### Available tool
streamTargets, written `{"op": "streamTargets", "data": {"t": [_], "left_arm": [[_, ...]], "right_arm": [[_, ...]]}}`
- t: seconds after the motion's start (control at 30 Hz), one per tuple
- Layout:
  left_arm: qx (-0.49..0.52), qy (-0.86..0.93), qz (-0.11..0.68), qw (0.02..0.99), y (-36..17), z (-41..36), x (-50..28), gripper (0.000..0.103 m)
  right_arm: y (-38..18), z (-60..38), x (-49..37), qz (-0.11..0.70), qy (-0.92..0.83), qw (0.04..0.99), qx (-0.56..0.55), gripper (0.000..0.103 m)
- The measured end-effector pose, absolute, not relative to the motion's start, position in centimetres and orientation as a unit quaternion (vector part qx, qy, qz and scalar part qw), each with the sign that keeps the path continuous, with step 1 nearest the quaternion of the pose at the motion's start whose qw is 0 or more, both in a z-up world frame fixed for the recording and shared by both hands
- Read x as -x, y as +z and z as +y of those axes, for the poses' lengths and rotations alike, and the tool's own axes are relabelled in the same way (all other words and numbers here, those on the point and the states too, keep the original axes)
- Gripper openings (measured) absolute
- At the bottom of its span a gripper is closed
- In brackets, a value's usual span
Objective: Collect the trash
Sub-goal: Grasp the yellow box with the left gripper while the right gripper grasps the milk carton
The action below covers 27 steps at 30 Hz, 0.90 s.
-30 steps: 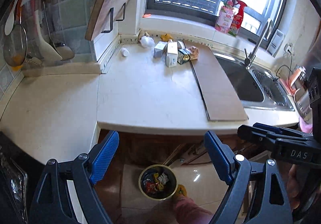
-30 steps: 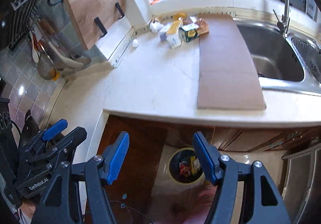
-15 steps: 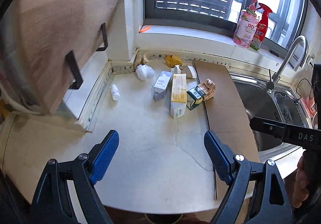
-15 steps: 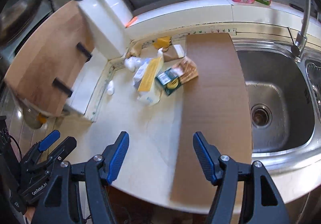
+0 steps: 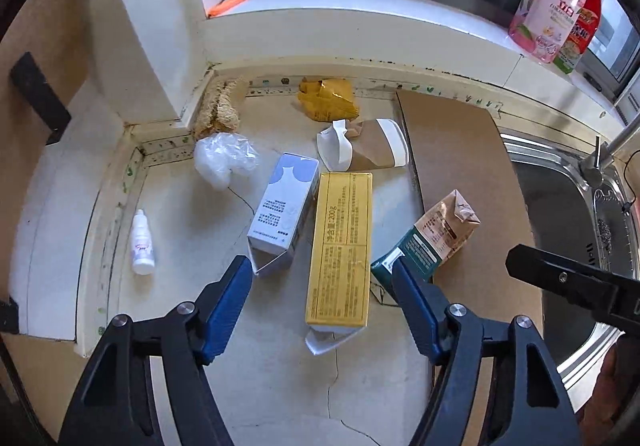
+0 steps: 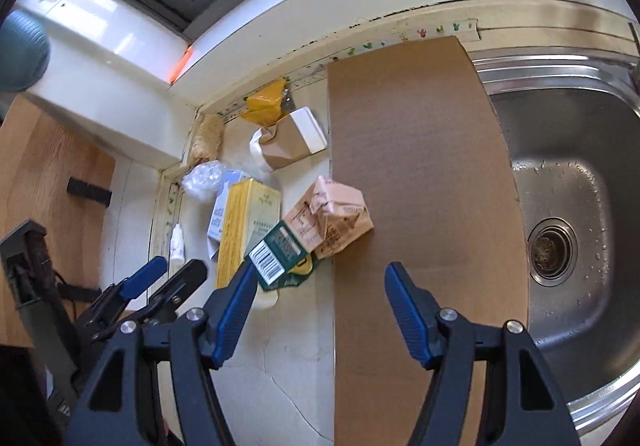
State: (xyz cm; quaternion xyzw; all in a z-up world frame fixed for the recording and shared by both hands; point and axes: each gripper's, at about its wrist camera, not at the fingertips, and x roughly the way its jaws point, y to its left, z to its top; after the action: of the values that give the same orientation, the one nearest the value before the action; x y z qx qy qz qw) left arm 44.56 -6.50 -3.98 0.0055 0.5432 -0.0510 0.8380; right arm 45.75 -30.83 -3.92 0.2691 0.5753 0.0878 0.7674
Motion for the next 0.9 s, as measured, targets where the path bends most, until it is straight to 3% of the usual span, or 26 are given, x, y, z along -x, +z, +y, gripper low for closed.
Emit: {"op": "streamTargets", "data": {"t": [0.3,0.47,0.5,0.9], "left_arm": [[0.010,-0.056,0.583,0.811,-7.9,-7.6,-48.7,0.069],[0.020,-0.057,0.589,0.806,-8.9,-7.5,-49.3,0.049],[0.029,-0.062,0.587,0.807,-8.7,-7.3,-49.2,0.039],[0.079,-0.052,0.544,0.834,-5.7,-3.5,-43.0,0.039]], "right_arm": [[-6.2,-31.5,-47.5,0.590,0.090,0.749,-0.288,0.067],[-6.7,-31.4,-48.0,0.597,0.093,0.739,-0.296,0.067],[-6.9,-31.2,-48.1,0.599,0.095,0.736,-0.299,0.067],[-8.1,-27.3,-49.8,0.626,0.098,0.708,-0.310,0.067]]}}
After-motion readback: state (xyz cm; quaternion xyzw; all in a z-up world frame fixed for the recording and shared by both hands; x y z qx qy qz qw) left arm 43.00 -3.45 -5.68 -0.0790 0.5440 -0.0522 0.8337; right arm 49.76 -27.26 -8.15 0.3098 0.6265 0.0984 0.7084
